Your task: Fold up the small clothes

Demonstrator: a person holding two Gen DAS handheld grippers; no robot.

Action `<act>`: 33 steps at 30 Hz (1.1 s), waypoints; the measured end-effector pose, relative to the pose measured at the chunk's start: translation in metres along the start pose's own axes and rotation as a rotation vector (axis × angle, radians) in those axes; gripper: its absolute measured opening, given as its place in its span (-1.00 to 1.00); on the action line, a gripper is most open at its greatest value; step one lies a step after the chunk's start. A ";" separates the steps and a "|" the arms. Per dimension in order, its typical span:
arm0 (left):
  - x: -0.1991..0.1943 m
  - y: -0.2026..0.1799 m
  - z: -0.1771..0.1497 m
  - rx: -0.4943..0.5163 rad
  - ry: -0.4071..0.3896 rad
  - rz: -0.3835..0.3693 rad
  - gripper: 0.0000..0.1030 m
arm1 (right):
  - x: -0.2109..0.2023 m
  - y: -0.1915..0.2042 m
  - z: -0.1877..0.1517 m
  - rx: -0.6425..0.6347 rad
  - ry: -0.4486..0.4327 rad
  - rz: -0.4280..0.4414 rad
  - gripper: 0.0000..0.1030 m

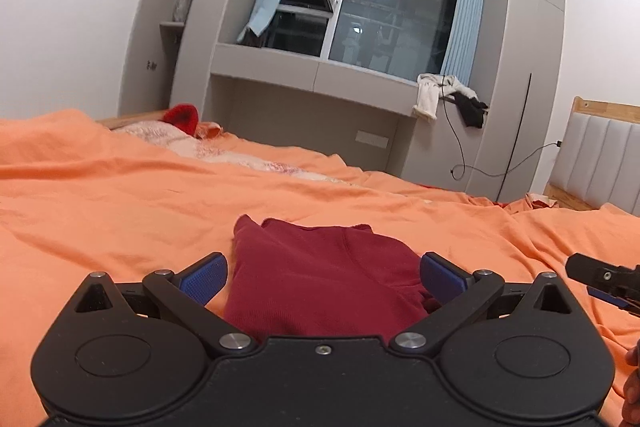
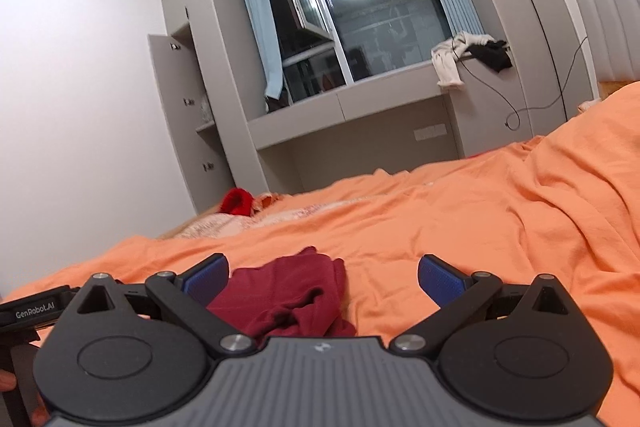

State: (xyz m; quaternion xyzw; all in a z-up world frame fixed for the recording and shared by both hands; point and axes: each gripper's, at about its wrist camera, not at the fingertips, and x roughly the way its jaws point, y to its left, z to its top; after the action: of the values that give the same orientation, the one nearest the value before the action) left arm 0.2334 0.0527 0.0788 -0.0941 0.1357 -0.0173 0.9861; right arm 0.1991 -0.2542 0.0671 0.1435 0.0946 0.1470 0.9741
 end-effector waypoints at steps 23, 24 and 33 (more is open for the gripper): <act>-0.134 0.010 -0.046 0.065 -0.036 0.057 0.99 | -0.115 0.024 -0.063 -0.090 -0.080 0.007 1.00; -0.136 0.013 -0.047 0.073 -0.036 0.059 0.99 | -0.119 0.028 -0.066 -0.102 -0.082 0.002 1.00; -0.143 0.028 -0.075 0.083 -0.004 0.070 0.99 | -0.134 0.055 -0.088 -0.176 -0.084 -0.011 1.00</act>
State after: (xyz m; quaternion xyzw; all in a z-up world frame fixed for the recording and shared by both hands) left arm 0.0754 0.0749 0.0407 -0.0486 0.1361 0.0117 0.9894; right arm 0.0394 -0.2233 0.0201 0.0629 0.0410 0.1435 0.9868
